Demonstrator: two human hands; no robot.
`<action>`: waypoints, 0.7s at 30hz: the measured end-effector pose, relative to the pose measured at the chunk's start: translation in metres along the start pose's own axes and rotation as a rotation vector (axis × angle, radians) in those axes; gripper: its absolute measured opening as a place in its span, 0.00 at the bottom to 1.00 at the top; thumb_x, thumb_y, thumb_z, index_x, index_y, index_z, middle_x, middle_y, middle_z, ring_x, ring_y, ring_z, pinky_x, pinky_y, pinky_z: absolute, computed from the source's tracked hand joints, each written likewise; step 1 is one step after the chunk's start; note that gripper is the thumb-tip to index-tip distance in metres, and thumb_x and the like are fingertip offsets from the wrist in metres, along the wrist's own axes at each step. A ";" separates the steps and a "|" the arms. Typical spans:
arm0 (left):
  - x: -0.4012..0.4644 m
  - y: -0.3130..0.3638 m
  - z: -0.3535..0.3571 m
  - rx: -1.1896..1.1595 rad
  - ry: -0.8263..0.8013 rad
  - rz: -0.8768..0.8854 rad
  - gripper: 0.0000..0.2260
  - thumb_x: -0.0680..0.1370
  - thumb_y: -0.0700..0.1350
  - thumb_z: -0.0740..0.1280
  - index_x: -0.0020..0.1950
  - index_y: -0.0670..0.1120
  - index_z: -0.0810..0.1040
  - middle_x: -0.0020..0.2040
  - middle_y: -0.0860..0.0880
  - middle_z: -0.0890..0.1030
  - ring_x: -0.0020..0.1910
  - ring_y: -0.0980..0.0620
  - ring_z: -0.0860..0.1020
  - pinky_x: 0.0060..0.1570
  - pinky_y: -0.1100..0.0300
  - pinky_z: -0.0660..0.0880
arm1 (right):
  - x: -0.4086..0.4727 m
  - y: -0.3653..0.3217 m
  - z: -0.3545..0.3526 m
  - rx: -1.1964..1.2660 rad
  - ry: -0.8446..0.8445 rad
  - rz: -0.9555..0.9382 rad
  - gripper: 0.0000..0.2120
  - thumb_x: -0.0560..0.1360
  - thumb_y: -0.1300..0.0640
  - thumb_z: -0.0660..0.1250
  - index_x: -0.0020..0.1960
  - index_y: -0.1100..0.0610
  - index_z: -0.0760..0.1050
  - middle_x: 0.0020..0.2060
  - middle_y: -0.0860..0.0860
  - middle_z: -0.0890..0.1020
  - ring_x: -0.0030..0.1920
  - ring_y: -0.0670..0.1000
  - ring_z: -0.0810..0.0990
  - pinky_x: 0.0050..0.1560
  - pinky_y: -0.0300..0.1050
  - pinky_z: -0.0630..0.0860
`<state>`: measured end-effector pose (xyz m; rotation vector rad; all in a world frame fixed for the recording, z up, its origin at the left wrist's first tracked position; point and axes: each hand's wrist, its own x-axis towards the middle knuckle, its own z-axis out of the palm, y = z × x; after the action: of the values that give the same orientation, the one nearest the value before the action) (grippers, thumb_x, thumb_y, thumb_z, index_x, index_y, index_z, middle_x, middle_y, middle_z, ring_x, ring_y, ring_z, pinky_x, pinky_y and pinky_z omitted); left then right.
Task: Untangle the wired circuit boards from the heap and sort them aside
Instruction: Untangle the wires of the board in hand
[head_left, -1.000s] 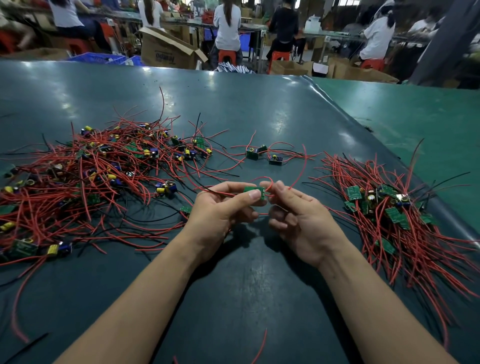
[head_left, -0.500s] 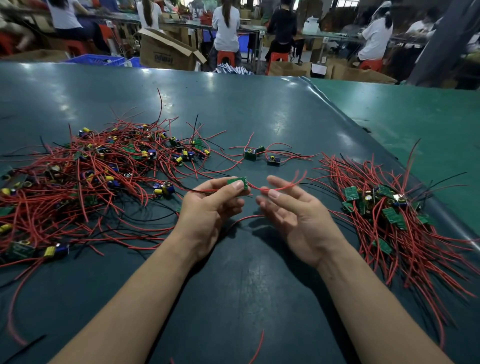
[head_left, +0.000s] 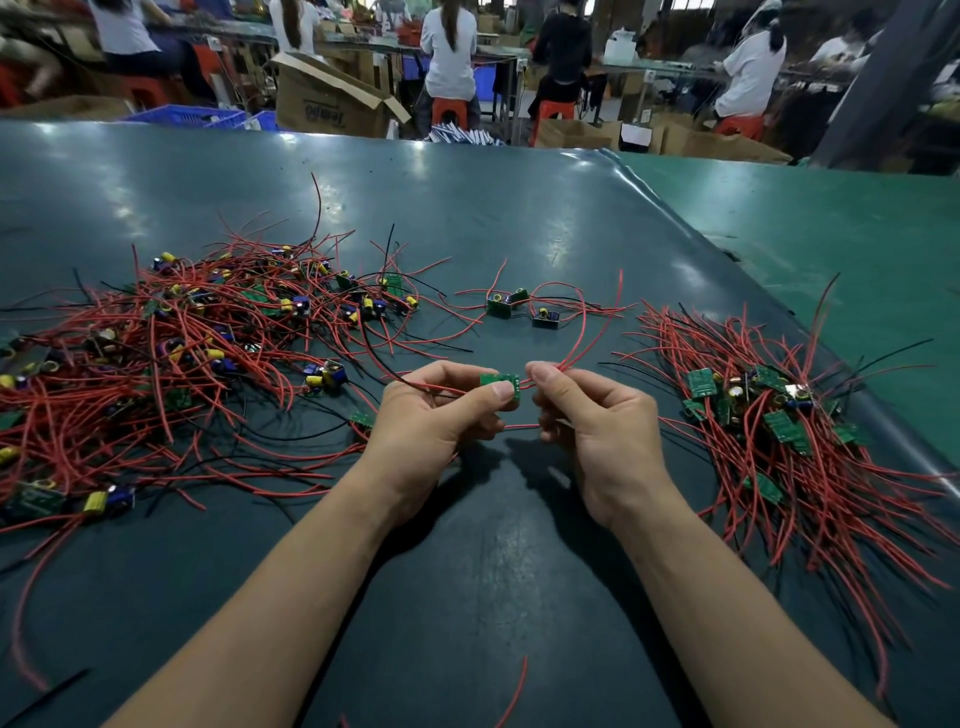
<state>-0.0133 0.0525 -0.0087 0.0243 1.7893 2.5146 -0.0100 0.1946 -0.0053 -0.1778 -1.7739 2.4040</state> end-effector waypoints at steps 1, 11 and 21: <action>0.000 -0.001 0.000 0.004 0.006 0.010 0.09 0.66 0.39 0.75 0.43 0.42 0.79 0.37 0.42 0.84 0.27 0.55 0.76 0.31 0.64 0.74 | 0.001 0.000 -0.001 0.004 0.039 -0.018 0.05 0.72 0.62 0.73 0.38 0.58 0.84 0.28 0.51 0.79 0.26 0.46 0.73 0.25 0.36 0.70; 0.001 -0.002 0.000 -0.021 -0.009 0.028 0.11 0.61 0.42 0.75 0.40 0.41 0.79 0.35 0.42 0.83 0.25 0.54 0.73 0.29 0.65 0.72 | 0.009 0.000 -0.005 0.100 0.234 -0.116 0.05 0.76 0.63 0.70 0.42 0.62 0.81 0.26 0.47 0.78 0.25 0.43 0.74 0.24 0.35 0.71; 0.002 -0.003 -0.002 0.022 -0.030 0.012 0.06 0.66 0.39 0.74 0.40 0.41 0.79 0.37 0.40 0.83 0.25 0.53 0.73 0.30 0.64 0.72 | 0.011 0.000 -0.009 0.037 0.224 -0.200 0.06 0.77 0.68 0.67 0.49 0.59 0.77 0.29 0.52 0.77 0.26 0.47 0.78 0.26 0.38 0.76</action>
<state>-0.0151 0.0515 -0.0119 0.0741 1.8117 2.4886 -0.0190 0.2048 -0.0079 -0.2426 -1.5680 2.1812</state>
